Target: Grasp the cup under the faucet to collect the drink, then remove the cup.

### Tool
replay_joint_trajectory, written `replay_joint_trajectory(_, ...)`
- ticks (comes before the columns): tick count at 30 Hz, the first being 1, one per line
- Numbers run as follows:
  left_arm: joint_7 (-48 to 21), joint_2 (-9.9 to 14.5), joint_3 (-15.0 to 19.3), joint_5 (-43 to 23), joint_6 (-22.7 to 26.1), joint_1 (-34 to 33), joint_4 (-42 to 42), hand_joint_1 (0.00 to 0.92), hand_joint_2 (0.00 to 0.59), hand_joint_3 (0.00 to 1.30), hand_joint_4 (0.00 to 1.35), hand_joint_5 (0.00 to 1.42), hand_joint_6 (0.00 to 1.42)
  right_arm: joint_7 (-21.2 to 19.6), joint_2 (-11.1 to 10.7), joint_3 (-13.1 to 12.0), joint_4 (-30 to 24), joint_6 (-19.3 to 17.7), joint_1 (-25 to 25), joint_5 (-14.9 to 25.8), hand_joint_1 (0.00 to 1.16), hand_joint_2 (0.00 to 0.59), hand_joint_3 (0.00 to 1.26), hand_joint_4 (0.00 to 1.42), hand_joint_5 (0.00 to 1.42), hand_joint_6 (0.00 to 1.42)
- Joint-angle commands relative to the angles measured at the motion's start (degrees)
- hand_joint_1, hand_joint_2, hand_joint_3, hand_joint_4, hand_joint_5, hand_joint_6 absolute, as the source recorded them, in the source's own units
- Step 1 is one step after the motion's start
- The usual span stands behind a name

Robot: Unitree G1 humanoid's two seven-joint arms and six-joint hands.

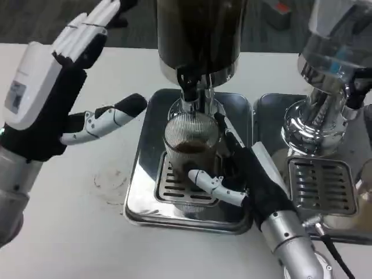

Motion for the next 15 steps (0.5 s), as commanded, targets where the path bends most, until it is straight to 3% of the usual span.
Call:
replay_joint_trajectory(1, 0.6, 2.7, 3.7, 0.1, 2.5, 4.2, -0.9, 0.000, 0.173, 0.01, 0.00, 0.14, 0.06, -0.2, 1.0, -0.2, 1.4, -1.9, -0.7, 1.0, 0.67, 0.260, 0.00, 0.00, 0.00, 0.00)
replay_joint_trajectory(6, 0.3, 3.9, 5.9, 0.5, 6.7, 8.1, -0.7, 0.000, 0.174, 0.00, 0.00, 0.07, 0.00, 0.5, 1.6, -0.5, 3.5, -3.6, -1.6, 2.5, 0.67, 0.264, 0.00, 0.00, 0.00, 0.00)
replay_joint_trajectory(15, 1.1, 5.6, 5.9, 0.6, 11.2, 12.4, 4.0, 0.000, 0.167, 0.00, 0.00, 0.01, 0.00, 0.7, 2.0, 0.0, 5.8, -5.3, -2.7, 1.8, 0.70, 0.253, 0.00, 0.00, 0.00, 0.00)
